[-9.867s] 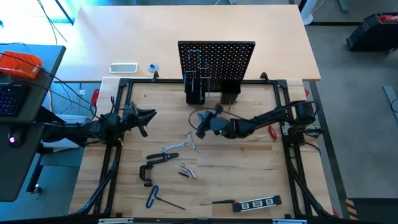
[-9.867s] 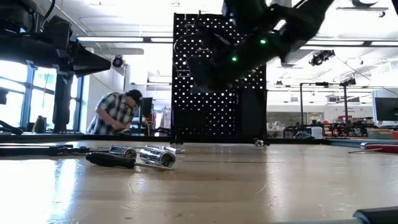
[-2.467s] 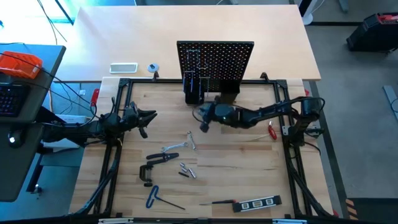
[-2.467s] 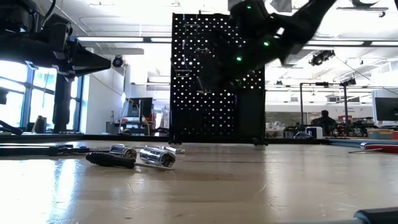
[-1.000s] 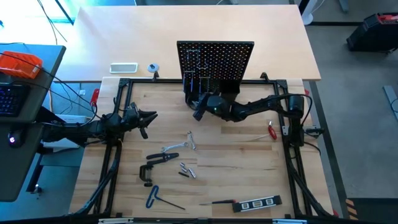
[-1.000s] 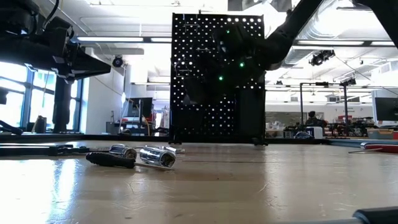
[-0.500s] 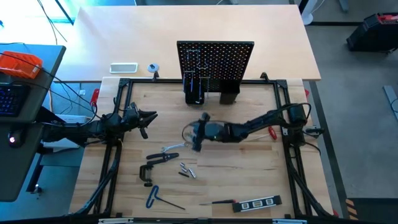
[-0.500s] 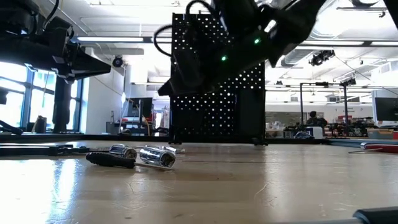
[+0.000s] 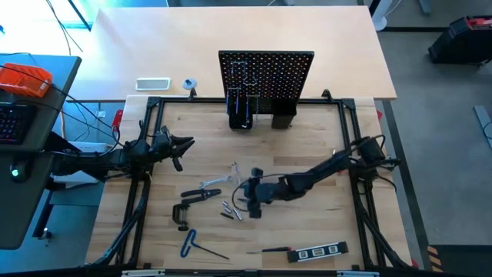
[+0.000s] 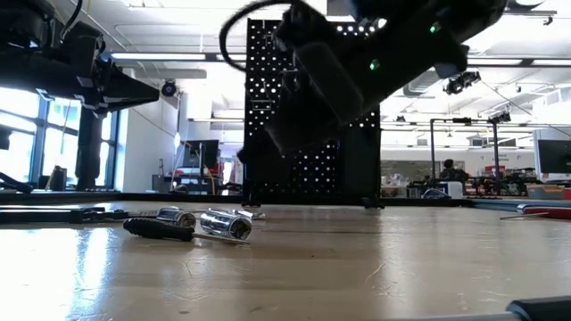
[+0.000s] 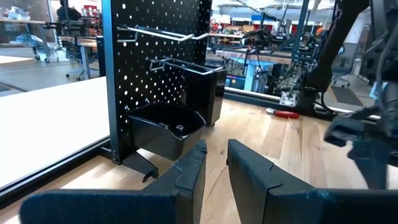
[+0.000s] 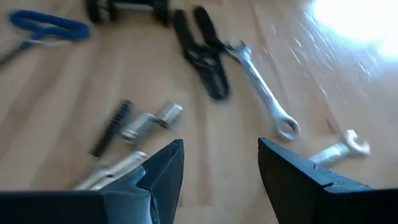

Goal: Hang tools onto peg board
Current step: Put the socket into the left bin on the pegboard

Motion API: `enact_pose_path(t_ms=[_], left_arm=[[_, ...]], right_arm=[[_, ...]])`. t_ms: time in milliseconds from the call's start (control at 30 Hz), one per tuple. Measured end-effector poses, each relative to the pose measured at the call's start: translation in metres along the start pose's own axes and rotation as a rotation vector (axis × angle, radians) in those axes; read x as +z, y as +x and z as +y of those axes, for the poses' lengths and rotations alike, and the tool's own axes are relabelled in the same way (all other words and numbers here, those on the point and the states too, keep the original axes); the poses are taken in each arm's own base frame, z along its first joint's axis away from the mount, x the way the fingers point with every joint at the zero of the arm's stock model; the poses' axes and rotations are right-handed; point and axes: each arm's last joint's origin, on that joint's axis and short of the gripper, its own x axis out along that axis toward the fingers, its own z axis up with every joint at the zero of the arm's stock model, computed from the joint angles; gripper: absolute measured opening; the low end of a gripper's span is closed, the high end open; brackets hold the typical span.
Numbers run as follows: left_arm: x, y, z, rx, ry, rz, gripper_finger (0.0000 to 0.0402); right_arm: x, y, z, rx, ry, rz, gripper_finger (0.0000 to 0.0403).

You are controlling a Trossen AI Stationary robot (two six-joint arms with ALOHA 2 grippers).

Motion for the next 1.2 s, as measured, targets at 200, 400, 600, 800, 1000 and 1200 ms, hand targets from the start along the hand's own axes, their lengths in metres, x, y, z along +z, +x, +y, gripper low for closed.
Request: enact_pose_path(t_ms=[200, 400, 600, 800, 1000, 1200], left_arm=[[0.000, 0.000, -0.001, -0.043, -0.066, 0.002, 0.0060], [-0.002, 0.000, -0.005, -0.162, -0.164, 0.046, 0.0060], [-0.009, 0.000, -0.005, -0.167, -0.185, 0.122, 0.0060], [-0.012, 0.000, -0.007, -0.231, -0.260, 0.170, 0.0060], [-0.019, 0.000, -0.014, -0.391, -0.330, 0.306, 0.0060], [-0.028, -0.001, -0.029, -0.500, -0.303, 0.420, 0.0060]], right_arm=[[0.002, 0.003, -0.008, 0.056, 0.014, -0.001, 0.0200], [-0.006, 0.008, 0.004, 0.217, 0.015, 0.014, 0.0200], [-0.016, 0.011, 0.022, 0.277, -0.027, 0.019, 0.0200], [-0.019, 0.008, 0.034, 0.301, -0.044, 0.019, 0.0200], [-0.023, 0.003, 0.046, 0.321, -0.011, 0.054, 0.0200], [-0.026, -0.005, 0.061, 0.171, 0.071, 0.032, 0.0200]])
